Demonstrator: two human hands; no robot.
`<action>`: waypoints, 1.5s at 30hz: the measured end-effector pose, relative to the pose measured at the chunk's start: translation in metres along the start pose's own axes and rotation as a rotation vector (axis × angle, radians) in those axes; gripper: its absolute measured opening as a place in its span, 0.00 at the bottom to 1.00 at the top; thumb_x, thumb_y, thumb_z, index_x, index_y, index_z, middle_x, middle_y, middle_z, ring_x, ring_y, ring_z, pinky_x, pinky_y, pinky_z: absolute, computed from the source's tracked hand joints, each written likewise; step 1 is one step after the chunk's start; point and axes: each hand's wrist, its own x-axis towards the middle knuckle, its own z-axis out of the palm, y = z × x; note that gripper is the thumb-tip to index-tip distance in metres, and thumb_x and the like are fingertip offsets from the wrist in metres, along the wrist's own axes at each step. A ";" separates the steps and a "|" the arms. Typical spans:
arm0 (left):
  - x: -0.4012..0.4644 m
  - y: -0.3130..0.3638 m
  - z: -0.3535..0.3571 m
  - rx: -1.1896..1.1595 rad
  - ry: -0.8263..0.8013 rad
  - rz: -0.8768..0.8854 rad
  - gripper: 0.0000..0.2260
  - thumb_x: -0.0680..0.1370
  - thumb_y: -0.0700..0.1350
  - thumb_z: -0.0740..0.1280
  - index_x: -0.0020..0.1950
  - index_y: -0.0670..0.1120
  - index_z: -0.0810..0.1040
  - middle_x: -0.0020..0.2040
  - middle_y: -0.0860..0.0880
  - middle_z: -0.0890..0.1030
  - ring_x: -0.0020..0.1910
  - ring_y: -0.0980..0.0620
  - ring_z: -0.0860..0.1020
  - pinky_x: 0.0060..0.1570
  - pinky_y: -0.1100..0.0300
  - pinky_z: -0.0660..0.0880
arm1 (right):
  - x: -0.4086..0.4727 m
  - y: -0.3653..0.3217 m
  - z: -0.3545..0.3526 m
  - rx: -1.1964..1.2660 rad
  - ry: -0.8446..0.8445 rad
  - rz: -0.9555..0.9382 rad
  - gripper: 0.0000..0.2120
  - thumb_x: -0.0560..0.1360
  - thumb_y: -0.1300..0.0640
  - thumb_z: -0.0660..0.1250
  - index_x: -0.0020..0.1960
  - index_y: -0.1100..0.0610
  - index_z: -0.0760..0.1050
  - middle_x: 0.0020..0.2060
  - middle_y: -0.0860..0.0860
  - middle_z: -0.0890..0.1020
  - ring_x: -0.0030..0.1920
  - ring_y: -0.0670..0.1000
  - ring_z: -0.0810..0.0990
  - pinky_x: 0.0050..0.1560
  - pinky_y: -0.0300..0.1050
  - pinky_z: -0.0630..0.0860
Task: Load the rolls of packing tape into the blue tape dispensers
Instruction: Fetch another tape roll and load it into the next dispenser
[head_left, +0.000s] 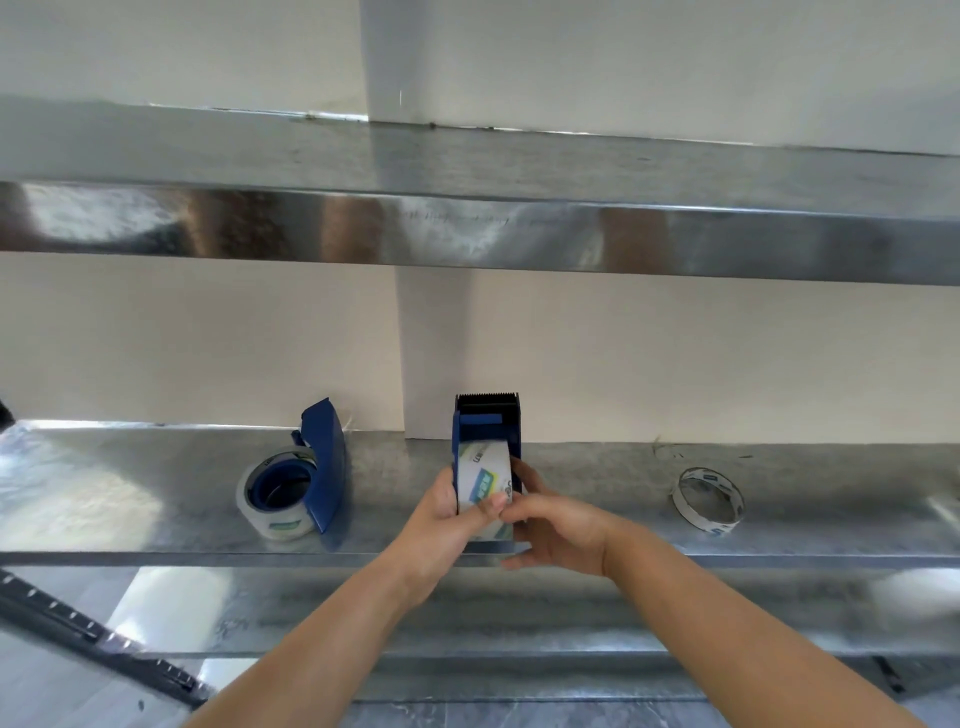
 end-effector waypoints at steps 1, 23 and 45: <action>0.000 0.002 -0.002 -0.004 -0.008 -0.002 0.16 0.76 0.41 0.67 0.63 0.47 0.69 0.55 0.47 0.82 0.53 0.56 0.81 0.48 0.66 0.77 | 0.002 -0.002 0.000 0.065 -0.011 0.005 0.26 0.69 0.51 0.65 0.67 0.46 0.65 0.58 0.56 0.75 0.54 0.55 0.76 0.54 0.54 0.75; -0.020 0.015 0.003 0.401 -0.123 0.104 0.21 0.75 0.42 0.67 0.58 0.60 0.61 0.55 0.51 0.76 0.54 0.55 0.76 0.53 0.63 0.76 | -0.001 -0.043 0.017 -0.466 0.480 -0.399 0.06 0.74 0.57 0.67 0.51 0.53 0.79 0.43 0.46 0.81 0.43 0.42 0.78 0.39 0.24 0.72; -0.054 0.031 0.008 0.458 -0.125 0.185 0.17 0.75 0.45 0.68 0.60 0.51 0.65 0.56 0.49 0.77 0.55 0.51 0.75 0.58 0.54 0.75 | -0.023 -0.070 0.010 -0.988 0.561 -0.502 0.07 0.73 0.59 0.68 0.37 0.57 0.77 0.33 0.46 0.79 0.36 0.45 0.75 0.39 0.34 0.71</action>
